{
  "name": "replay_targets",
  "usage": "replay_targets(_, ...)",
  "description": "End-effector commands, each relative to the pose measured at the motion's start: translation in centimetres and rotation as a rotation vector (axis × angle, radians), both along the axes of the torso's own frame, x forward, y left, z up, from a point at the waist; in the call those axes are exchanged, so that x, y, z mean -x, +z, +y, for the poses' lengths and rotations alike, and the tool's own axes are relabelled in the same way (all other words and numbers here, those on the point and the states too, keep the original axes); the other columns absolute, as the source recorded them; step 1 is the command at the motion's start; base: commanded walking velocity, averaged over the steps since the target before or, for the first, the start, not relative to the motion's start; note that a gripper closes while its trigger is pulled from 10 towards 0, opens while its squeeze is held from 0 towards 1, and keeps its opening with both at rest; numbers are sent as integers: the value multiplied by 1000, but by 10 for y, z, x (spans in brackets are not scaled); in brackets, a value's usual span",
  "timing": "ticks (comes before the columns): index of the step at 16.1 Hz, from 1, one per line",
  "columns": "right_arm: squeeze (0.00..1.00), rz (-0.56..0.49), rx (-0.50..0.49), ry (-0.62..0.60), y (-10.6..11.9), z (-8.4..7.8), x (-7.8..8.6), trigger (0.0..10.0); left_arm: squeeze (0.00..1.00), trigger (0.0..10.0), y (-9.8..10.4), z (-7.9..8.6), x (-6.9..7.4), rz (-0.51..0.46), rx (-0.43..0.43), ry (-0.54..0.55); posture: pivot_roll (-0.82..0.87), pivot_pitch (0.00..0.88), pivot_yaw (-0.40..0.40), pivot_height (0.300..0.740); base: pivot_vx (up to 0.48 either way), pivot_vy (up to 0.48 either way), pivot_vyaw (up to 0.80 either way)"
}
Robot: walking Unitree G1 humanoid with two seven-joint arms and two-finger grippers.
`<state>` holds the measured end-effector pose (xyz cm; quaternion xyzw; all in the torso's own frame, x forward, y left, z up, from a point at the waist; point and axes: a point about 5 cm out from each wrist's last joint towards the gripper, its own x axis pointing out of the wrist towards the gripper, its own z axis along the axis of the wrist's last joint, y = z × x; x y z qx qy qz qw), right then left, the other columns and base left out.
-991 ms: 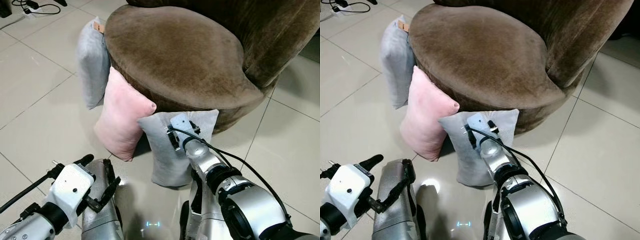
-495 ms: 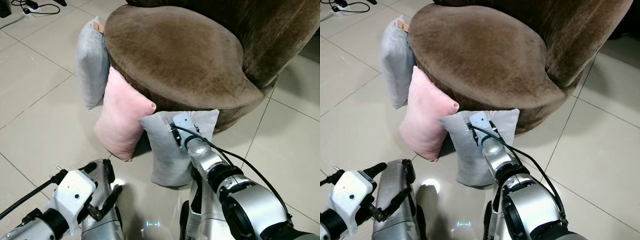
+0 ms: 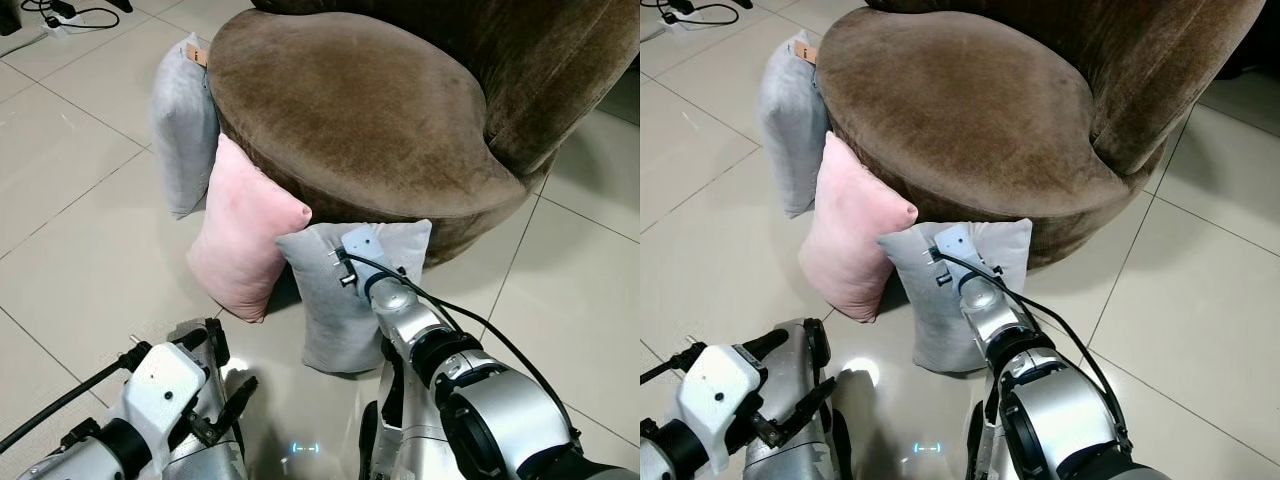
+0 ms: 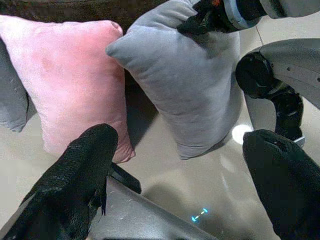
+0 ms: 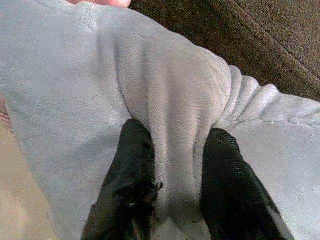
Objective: Move the pillow to the sofa from floor
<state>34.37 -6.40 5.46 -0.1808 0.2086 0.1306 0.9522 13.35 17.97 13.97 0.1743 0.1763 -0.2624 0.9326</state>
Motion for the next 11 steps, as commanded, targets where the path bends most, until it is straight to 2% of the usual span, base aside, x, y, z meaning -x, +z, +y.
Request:
replay_targets(1, 0, 54, 5, 0, -9, -1, 5, 0, 0, 10000, -4, 0, 0, 10, -3, -2, 112, 190, -58, 460, 0, 0, 0)
replay_targets(4, 0, 62, -21, 18, -10, -1, 6, 0, 0, 10000, -9, -2, -6, -1, 1, 13, 139, 134, -65, 460, 0, 0, 0)
replay_targets(7, 0, 63, -107, 56, -8, 0, 6, 0, 0, 10000, -13, -8, -13, -25, 13, 16, 147, 68, -73, 460, 0, 0, 0)
replay_targets(10, 0, 21, -204, 117, -4, -7, 5, 0, 0, 10000, -17, -7, -36, -94, 21, 81, 143, 0, -88, 460, 0, 0, 0)
replay_targets(11, 0, 0, -309, 107, 1, -12, 4, 0, 0, 10000, -19, -4, -45, -122, 20, 137, 131, 0, -88, 460, 0, 0, 0)
